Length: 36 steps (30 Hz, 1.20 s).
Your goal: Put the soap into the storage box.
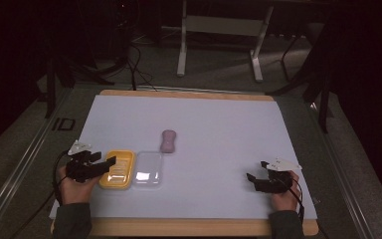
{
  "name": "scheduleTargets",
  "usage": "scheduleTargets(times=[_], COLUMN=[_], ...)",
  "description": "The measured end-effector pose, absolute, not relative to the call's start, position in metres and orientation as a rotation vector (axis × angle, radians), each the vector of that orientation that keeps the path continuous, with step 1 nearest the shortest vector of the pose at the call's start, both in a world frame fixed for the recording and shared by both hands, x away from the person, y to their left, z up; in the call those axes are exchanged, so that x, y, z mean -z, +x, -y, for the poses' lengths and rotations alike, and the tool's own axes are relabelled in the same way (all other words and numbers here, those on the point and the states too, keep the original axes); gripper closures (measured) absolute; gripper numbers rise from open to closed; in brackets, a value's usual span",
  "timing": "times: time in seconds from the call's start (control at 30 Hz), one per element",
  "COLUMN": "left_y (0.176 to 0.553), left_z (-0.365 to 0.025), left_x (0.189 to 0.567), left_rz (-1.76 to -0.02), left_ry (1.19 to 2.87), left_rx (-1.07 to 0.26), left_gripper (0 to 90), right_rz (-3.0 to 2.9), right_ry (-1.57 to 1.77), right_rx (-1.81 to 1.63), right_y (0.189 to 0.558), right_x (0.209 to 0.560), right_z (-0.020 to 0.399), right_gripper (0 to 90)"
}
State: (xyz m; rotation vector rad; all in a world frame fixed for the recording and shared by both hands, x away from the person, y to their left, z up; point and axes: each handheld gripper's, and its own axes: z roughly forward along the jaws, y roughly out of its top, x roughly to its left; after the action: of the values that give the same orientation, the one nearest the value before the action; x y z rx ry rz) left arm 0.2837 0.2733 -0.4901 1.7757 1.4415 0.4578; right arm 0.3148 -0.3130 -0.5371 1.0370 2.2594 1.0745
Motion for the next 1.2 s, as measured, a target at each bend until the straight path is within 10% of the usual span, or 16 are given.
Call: scheduleTargets(times=[1.2], left_y=[0.292], left_z=[-0.240], left_x=[0.463], left_rz=[-1.378], left_ry=[1.820], left_rx=[-0.412], left_gripper=[36.9], right_rz=[-2.256], right_ry=[1.042], right_rx=[-1.084], right_y=[0.315], right_x=[0.537], right_z=[0.314], right_gripper=[22.0])
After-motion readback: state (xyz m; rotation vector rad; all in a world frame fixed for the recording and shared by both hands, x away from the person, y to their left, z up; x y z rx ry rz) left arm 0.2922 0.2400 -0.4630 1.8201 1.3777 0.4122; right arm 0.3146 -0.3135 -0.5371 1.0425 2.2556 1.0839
